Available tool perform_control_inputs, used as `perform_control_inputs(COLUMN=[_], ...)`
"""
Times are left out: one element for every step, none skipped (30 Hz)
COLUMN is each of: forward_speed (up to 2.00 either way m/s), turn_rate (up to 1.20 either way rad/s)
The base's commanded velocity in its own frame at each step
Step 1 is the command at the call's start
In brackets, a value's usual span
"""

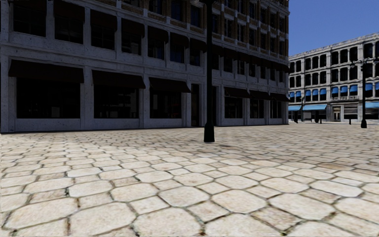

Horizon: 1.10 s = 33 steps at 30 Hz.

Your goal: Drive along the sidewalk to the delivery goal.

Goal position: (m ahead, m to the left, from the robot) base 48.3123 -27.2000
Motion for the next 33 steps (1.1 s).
perform_control_inputs(forward_speed=[2.00,2.00,2.00,2.00,2.00,2.00,2.00,2.00,2.00,2.00,2.00,2.00,2.00,2.00,2.00,2.00,2.00,2.00,2.00,2.00,2.00,2.00,2.00,2.00,2.00,2.00,2.00,2.00,2.00,2.00,2.00,2.00,2.00], turn_rate=[-0.48,-0.48,-0.48,-0.48,-0.48,-0.48,-0.48,-0.48,-0.48,-0.48,-0.48,-0.48,-0.48,-0.48,-0.48,-0.48,-0.48,-0.48,-0.48,-0.48,-0.48,-0.48,-0.48,-0.48,-0.48,-0.48,-0.48,-0.48,-0.48,-0.48,-0.48,-0.48,-0.48])
